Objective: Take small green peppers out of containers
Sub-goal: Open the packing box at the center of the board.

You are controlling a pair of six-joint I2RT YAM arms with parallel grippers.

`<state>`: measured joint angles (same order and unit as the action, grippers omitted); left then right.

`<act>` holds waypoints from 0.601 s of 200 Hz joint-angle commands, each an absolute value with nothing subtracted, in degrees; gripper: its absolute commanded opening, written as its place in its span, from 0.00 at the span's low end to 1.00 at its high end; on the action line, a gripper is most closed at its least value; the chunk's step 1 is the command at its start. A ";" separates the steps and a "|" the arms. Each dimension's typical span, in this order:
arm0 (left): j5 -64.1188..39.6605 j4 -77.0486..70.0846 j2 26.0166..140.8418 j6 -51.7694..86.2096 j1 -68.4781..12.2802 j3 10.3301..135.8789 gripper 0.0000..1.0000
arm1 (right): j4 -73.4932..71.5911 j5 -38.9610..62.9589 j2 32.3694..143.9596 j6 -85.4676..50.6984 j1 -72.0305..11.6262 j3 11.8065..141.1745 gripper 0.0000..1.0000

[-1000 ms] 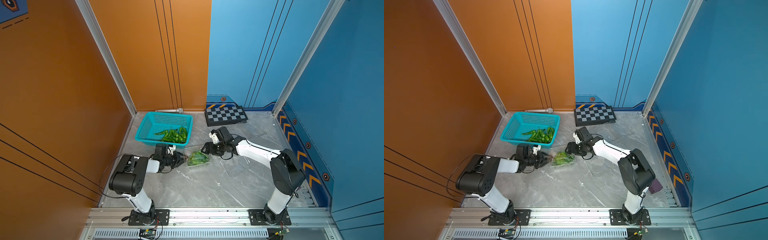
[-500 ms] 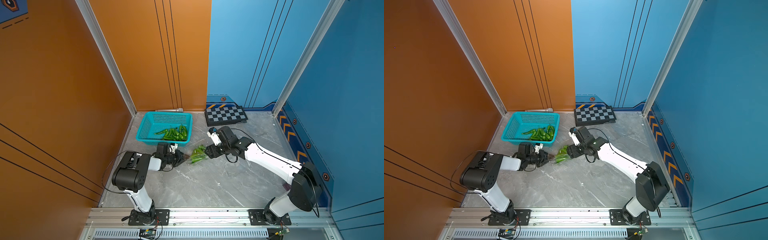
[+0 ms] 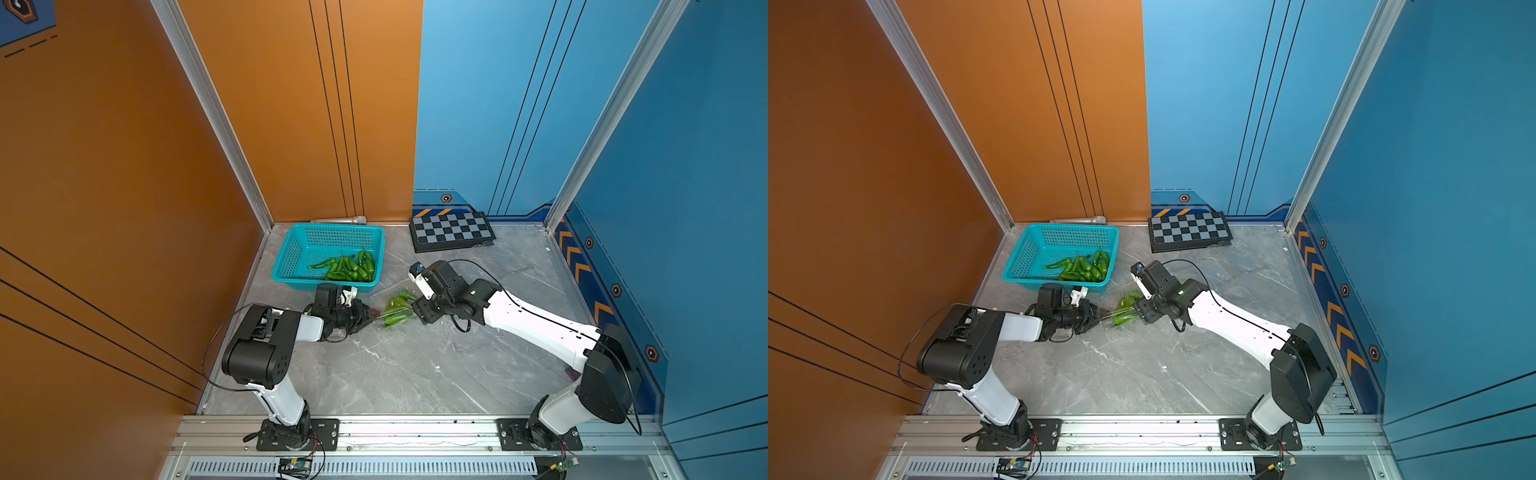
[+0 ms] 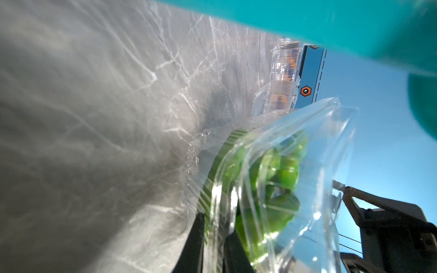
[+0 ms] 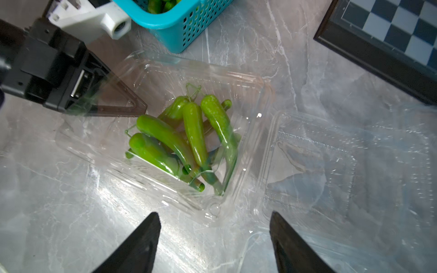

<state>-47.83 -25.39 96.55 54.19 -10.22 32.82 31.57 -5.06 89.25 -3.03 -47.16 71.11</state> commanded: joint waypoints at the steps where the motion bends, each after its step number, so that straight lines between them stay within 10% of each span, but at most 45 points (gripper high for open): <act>1: -46.86 -18.85 93.68 51.59 -10.74 34.62 0.15 | 34.80 -12.61 87.90 2.97 -51.53 72.93 0.75; 120: -45.57 -12.22 93.34 48.25 -11.16 36.53 0.15 | 29.76 -16.86 97.17 11.00 -59.84 75.08 0.75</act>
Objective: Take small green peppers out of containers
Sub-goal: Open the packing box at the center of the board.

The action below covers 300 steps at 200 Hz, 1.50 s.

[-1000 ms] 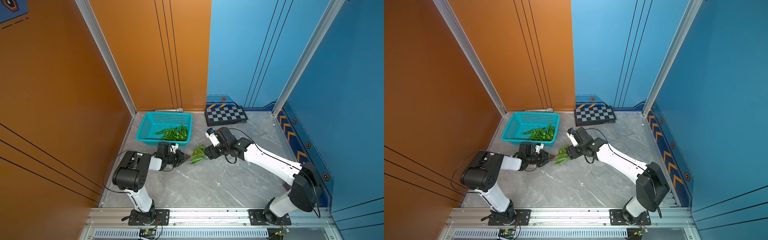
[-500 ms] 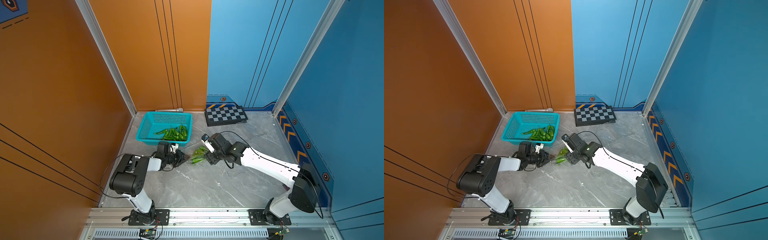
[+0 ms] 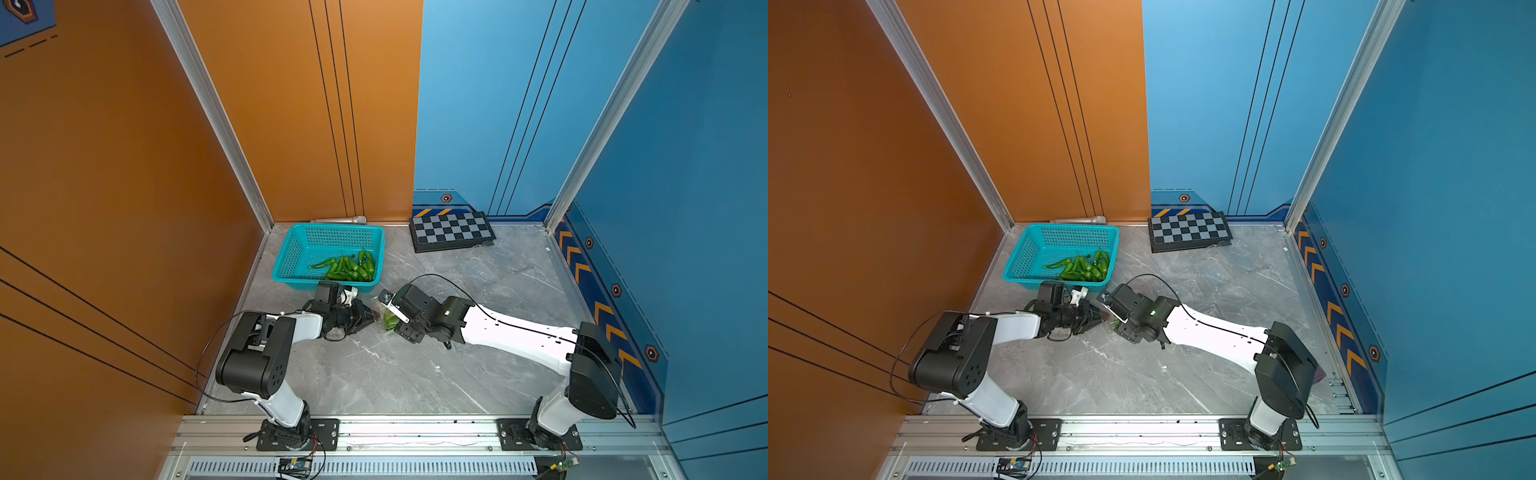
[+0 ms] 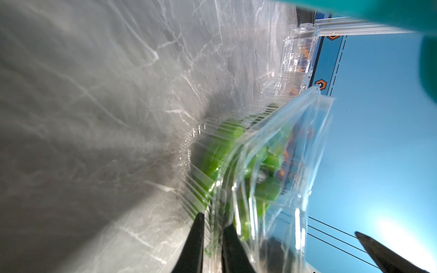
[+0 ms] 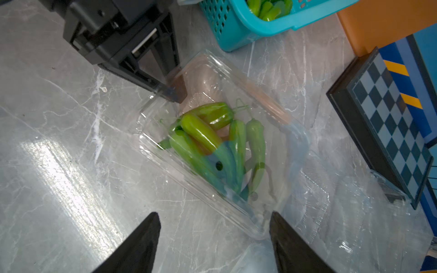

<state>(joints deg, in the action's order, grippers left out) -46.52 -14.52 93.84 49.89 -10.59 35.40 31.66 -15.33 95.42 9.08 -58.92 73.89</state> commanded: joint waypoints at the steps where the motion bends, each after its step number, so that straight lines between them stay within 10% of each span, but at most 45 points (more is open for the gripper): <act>1: -45.59 -12.26 93.30 48.25 -11.21 36.50 0.15 | 29.64 -16.91 97.23 11.04 -59.89 75.07 0.75; 145: -46.22 -11.25 94.05 47.46 -11.93 37.09 0.13 | 16.19 -26.85 102.91 18.88 -61.47 71.89 0.73; 232: -44.23 -1.93 92.85 42.26 -12.13 39.15 0.11 | -2.80 -38.72 103.87 26.91 -60.39 64.70 0.44; 300: -41.44 6.18 91.83 38.25 -11.00 41.52 0.09 | 2.06 -37.10 100.86 21.26 -56.92 65.11 0.48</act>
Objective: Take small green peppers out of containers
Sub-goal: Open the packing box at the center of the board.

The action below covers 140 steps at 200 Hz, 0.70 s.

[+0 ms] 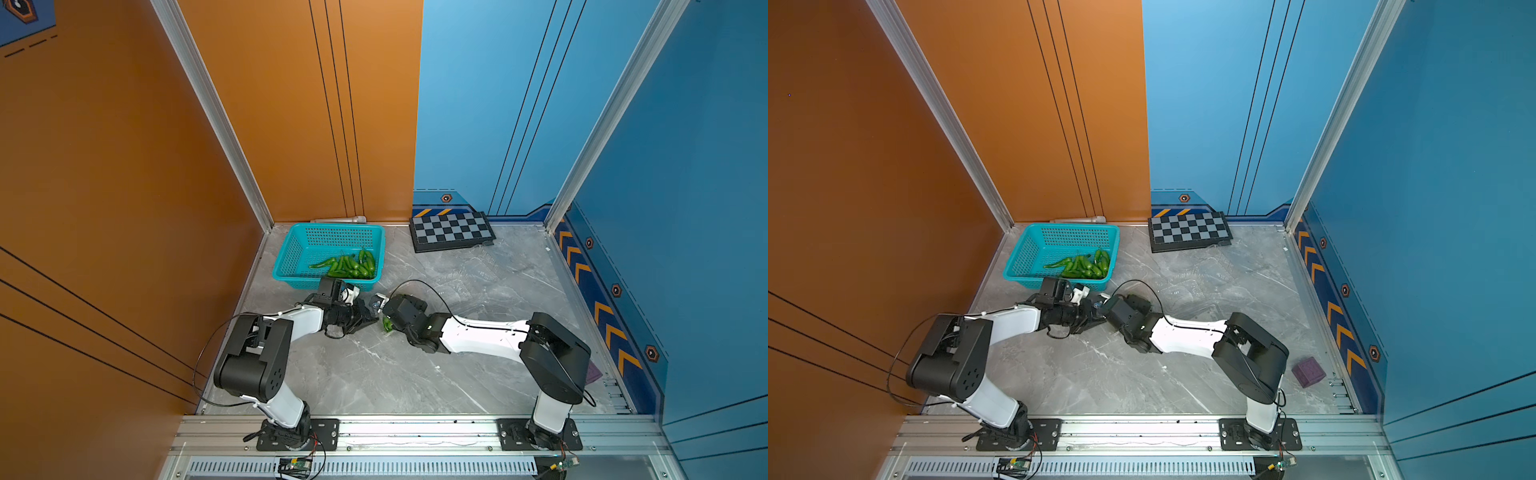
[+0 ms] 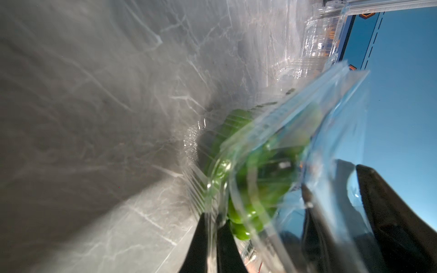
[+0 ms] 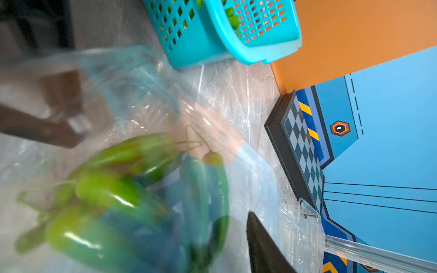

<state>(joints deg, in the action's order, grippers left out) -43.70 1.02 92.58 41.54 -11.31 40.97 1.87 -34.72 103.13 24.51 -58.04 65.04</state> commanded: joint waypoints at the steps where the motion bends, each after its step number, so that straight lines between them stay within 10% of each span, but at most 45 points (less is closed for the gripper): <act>1: -41.42 6.17 91.84 38.24 -10.95 41.50 0.09 | 2.04 -37.22 100.84 21.27 -56.85 65.07 0.48; 140: -38.46 18.01 84.81 34.24 -9.99 43.69 0.36 | 13.18 -20.59 102.28 5.14 -45.88 74.14 0.68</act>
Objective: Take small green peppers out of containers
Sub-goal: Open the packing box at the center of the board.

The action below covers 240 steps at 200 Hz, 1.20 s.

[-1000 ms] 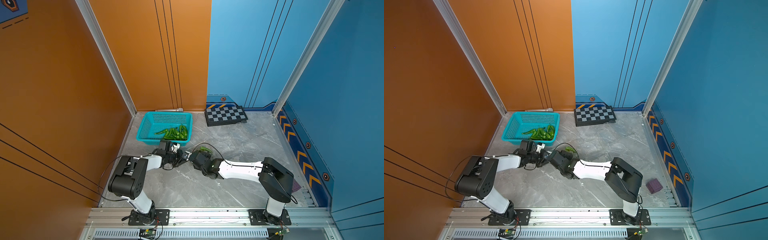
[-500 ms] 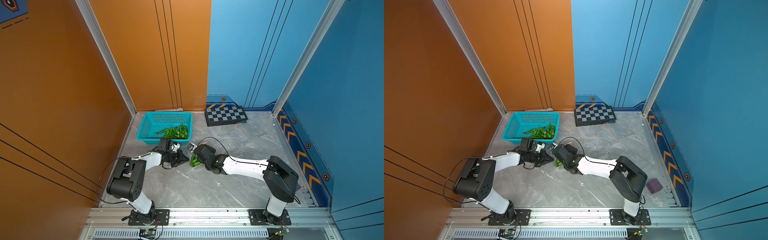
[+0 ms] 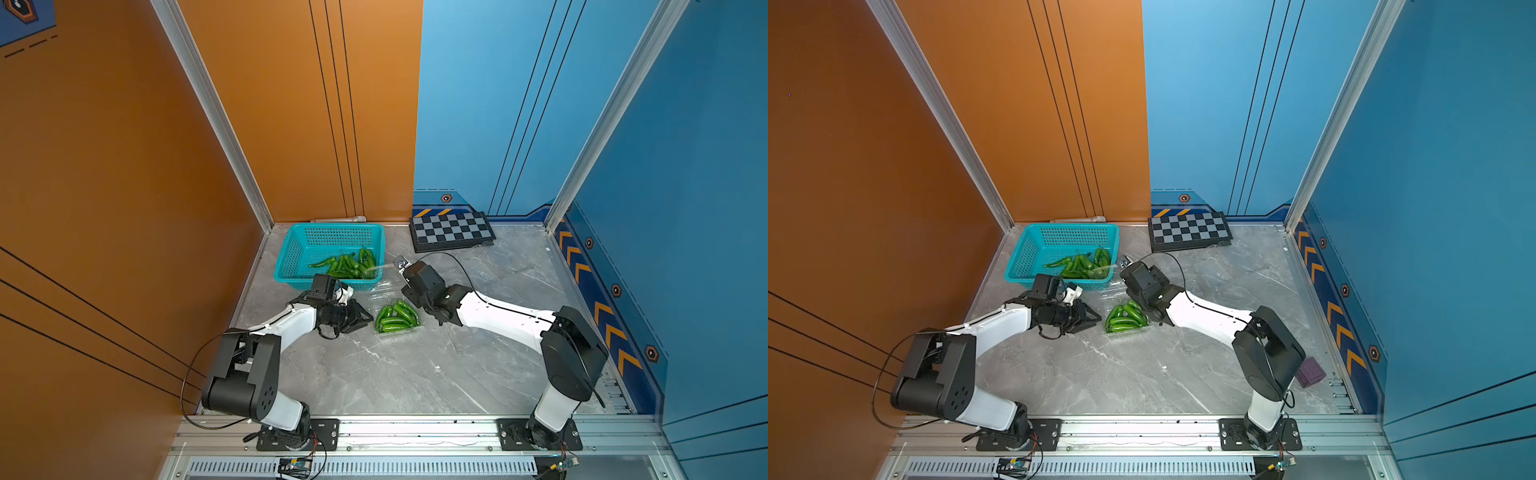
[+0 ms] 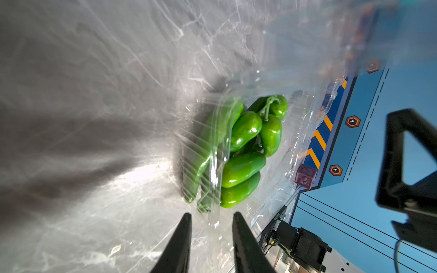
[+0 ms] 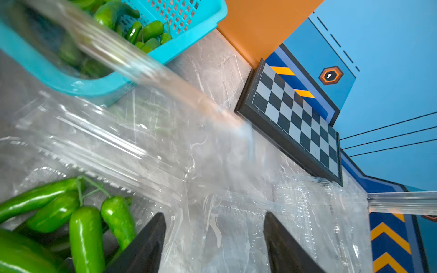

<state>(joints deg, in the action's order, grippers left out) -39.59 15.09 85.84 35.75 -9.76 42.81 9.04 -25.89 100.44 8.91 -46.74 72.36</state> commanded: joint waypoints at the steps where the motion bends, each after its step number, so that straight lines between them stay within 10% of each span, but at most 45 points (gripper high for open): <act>1: -38.44 18.01 84.81 34.30 -10.01 43.73 0.36 | 13.14 -20.71 102.29 5.08 -45.88 74.16 0.68; 240: -34.86 21.35 103.63 34.62 -21.12 65.80 0.41 | 15.87 2.67 87.51 -9.95 -37.58 58.54 0.68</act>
